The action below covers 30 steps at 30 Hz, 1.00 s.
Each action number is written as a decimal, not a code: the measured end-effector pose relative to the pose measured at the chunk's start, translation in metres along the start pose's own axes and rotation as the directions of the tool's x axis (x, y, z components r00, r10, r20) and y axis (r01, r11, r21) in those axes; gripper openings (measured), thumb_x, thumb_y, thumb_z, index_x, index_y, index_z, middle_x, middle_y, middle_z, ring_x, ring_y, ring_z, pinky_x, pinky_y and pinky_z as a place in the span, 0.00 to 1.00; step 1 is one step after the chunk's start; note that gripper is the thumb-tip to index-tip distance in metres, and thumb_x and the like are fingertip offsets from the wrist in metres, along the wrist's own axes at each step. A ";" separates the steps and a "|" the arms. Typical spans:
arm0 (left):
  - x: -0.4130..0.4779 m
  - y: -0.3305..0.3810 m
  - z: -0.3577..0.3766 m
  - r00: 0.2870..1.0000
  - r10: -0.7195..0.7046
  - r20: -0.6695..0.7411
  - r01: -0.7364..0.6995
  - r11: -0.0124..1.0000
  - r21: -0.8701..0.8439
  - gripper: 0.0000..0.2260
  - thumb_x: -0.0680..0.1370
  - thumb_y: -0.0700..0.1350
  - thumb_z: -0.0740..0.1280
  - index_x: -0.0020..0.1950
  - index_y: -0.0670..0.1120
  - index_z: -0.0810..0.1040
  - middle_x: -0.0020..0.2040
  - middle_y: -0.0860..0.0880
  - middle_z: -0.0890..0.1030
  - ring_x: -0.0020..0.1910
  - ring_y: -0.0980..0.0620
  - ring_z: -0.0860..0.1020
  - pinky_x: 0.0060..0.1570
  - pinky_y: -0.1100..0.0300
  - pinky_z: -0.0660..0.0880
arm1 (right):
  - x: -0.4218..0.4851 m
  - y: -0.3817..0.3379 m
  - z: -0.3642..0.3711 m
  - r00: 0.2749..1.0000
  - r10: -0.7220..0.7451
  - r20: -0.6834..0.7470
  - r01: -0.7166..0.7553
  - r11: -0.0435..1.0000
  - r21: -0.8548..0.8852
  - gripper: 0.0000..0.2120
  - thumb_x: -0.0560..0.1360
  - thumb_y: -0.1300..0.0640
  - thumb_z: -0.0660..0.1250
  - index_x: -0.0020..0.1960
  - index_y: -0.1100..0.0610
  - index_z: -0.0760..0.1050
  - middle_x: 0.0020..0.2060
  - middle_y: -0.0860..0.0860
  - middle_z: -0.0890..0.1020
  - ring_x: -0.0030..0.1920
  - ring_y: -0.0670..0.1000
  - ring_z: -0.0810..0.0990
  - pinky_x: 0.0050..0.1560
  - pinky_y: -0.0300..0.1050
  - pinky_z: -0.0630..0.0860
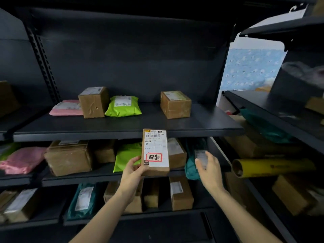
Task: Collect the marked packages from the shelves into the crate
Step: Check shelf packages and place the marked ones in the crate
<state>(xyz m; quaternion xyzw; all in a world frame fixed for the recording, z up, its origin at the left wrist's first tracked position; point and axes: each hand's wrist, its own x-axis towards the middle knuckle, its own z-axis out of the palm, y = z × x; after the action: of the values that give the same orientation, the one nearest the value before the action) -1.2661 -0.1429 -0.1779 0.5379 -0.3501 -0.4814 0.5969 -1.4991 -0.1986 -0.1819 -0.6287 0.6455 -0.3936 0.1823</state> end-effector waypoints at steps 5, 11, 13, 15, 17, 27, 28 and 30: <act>-0.012 -0.026 -0.008 0.994 -0.098 -0.043 0.098 0.995 -0.006 0.24 0.74 0.35 0.68 0.69 0.39 0.67 0.54 0.41 0.79 0.55 0.42 0.77 0.62 0.43 0.72 | -0.019 0.019 0.000 0.999 0.039 0.028 -0.038 0.999 -0.017 0.25 0.77 0.53 0.63 0.70 0.62 0.63 0.66 0.61 0.70 0.66 0.59 0.68 0.65 0.51 0.67; -0.004 -0.035 0.006 0.992 -0.126 -0.032 0.125 0.992 -0.015 0.29 0.73 0.37 0.70 0.72 0.40 0.64 0.53 0.44 0.79 0.50 0.48 0.78 0.48 0.55 0.74 | -0.005 0.047 -0.001 0.994 0.091 0.055 -0.089 0.995 -0.042 0.25 0.77 0.53 0.64 0.69 0.63 0.65 0.65 0.62 0.71 0.64 0.59 0.70 0.63 0.51 0.68; 0.001 -0.039 0.012 0.990 -0.137 -0.038 0.136 0.991 -0.014 0.30 0.73 0.37 0.70 0.72 0.40 0.64 0.52 0.44 0.79 0.50 0.47 0.78 0.46 0.56 0.74 | 0.001 0.056 0.001 0.991 0.108 0.074 -0.104 0.993 -0.054 0.24 0.77 0.53 0.64 0.69 0.63 0.65 0.65 0.62 0.71 0.64 0.59 0.70 0.64 0.51 0.68; 0.007 -0.044 0.017 0.989 -0.144 -0.046 0.143 0.990 -0.022 0.30 0.73 0.36 0.70 0.72 0.39 0.63 0.52 0.44 0.79 0.51 0.46 0.78 0.49 0.54 0.73 | 0.010 0.066 0.004 0.990 0.112 0.088 -0.106 0.992 -0.071 0.24 0.76 0.54 0.64 0.68 0.63 0.66 0.64 0.62 0.71 0.64 0.59 0.71 0.63 0.50 0.69; 0.014 -0.048 0.021 0.987 -0.153 -0.057 0.151 0.988 -0.035 0.29 0.73 0.36 0.70 0.72 0.39 0.63 0.52 0.43 0.79 0.51 0.45 0.78 0.49 0.53 0.74 | 0.022 0.077 0.007 0.989 0.106 0.105 -0.096 0.991 -0.095 0.22 0.76 0.55 0.65 0.67 0.64 0.68 0.61 0.62 0.74 0.62 0.59 0.72 0.61 0.50 0.70; 0.050 -0.060 0.036 0.984 -0.165 -0.071 0.156 0.981 -0.116 0.22 0.74 0.32 0.65 0.68 0.41 0.67 0.51 0.40 0.81 0.45 0.46 0.80 0.34 0.61 0.78 | 0.078 0.126 0.035 0.939 0.227 0.260 -0.108 0.908 -0.404 0.27 0.77 0.47 0.62 0.71 0.54 0.59 0.63 0.61 0.70 0.61 0.60 0.71 0.56 0.48 0.71; 0.053 -0.061 0.036 0.984 -0.160 -0.079 0.150 0.982 -0.116 0.21 0.75 0.32 0.65 0.67 0.41 0.68 0.49 0.41 0.81 0.44 0.47 0.81 0.33 0.62 0.79 | 0.080 0.128 0.039 0.925 0.259 0.278 -0.140 0.912 -0.385 0.27 0.77 0.48 0.62 0.72 0.53 0.58 0.62 0.61 0.70 0.60 0.61 0.72 0.55 0.48 0.71; 0.057 -0.063 0.037 0.983 -0.159 -0.087 0.148 0.982 -0.119 0.21 0.75 0.33 0.65 0.66 0.42 0.68 0.48 0.42 0.81 0.44 0.47 0.81 0.35 0.60 0.78 | 0.083 0.131 0.047 0.911 0.294 0.290 -0.182 0.916 -0.358 0.27 0.77 0.52 0.63 0.72 0.53 0.56 0.60 0.62 0.70 0.58 0.61 0.73 0.52 0.47 0.72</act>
<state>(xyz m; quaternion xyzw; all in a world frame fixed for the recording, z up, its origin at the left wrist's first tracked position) -1.2969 -0.2058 -0.2390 0.5517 -0.2509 -0.5183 0.6034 -1.5647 -0.3039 -0.2863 -0.6235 0.7328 -0.1434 0.2318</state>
